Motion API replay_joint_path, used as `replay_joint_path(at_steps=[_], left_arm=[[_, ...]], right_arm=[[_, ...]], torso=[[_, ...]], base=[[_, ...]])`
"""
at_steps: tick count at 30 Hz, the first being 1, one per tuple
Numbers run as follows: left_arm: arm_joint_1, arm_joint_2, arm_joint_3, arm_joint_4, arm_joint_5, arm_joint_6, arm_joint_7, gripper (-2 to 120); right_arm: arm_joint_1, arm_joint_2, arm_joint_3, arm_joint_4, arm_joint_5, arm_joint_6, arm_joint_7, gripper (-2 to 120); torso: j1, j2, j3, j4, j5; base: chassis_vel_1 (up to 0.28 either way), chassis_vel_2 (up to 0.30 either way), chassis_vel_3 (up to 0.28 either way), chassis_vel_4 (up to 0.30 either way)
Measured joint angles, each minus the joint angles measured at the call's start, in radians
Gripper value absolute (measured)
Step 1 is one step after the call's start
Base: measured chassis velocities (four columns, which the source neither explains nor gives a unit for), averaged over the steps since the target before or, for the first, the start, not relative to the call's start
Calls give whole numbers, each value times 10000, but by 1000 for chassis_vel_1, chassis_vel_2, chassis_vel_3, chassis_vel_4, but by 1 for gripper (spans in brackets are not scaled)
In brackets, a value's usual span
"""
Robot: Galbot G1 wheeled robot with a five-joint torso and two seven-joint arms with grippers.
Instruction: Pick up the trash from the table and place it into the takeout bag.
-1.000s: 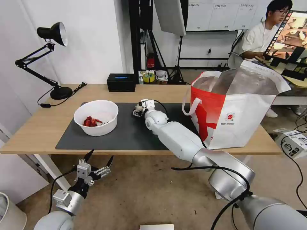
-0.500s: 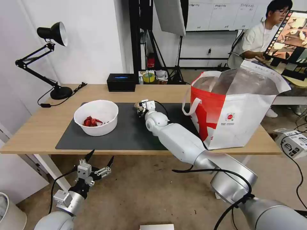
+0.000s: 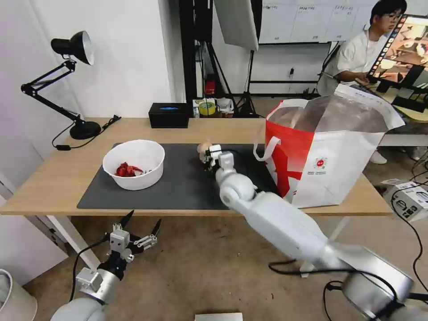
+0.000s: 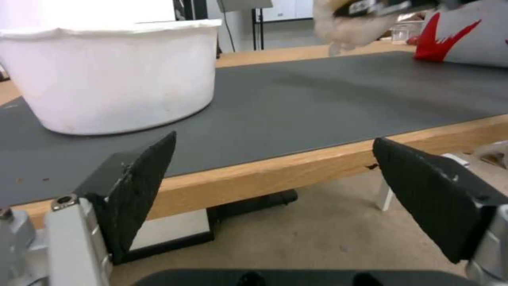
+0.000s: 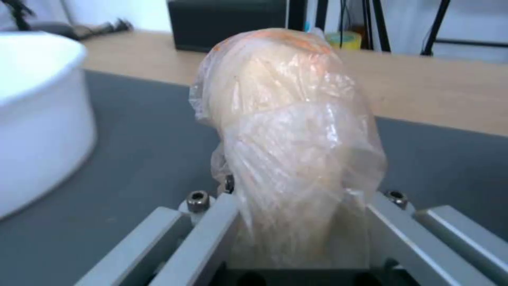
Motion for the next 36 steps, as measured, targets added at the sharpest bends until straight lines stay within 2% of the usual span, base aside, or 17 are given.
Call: replay_joint_path(at_steps=[2,9,16,18,23,24,26,31,36], left_arm=[[89,-18,0,-64,36,15,-21,100],[391,-161,-104,-249,208,31,-32,100],[483,-228,-168,-358,295,33,-35,100],[536,-289,-181,-436,360,34,-39,100],[625,-395,-180,-494,463,34,-41,100],[625,-395,-180,-494,463,34,-41,100],[854,-621,-226,-563,586,-29,-32,100],[1209,-980,-445,-740,759,-153,-13,100],[1255,-1054,-453,-815,819,-174,6,100]], right_arm=[[-450,-270,285,773,-324,213,17,7],[-1136,-881,1040,2284,-1210,973,-82,6],[-1398,-1305,1697,3029,-1515,1389,-193,6],[-1589,-1894,2417,3714,-1631,1721,-268,6],[-1347,-2832,3070,4392,-1325,1859,-208,6],[-1347,-2832,3070,4392,-1325,1859,-208,6],[-920,-3318,3192,4514,-1048,1790,-41,6],[-295,-3687,3197,4282,-712,1311,347,6],[-116,-3924,3290,4013,-355,1107,641,6]], torso=[[1,0,0,-1,0],[0,0,0,1,-1],[0,0,0,2,-1],[1,0,0,0,0],[1,0,0,-1,-1],[1,0,0,-1,-1],[2,0,0,-2,-3],[2,0,1,4,-3],[2,0,1,1,-1]], base=[[0,0,0,0],[0,0,0,0],[0,0,0,0],[0,0,0,0],[0,0,0,0],[0,0,0,0],[0,0,0,0],[0,0,0,0],[0,0,0,0]])
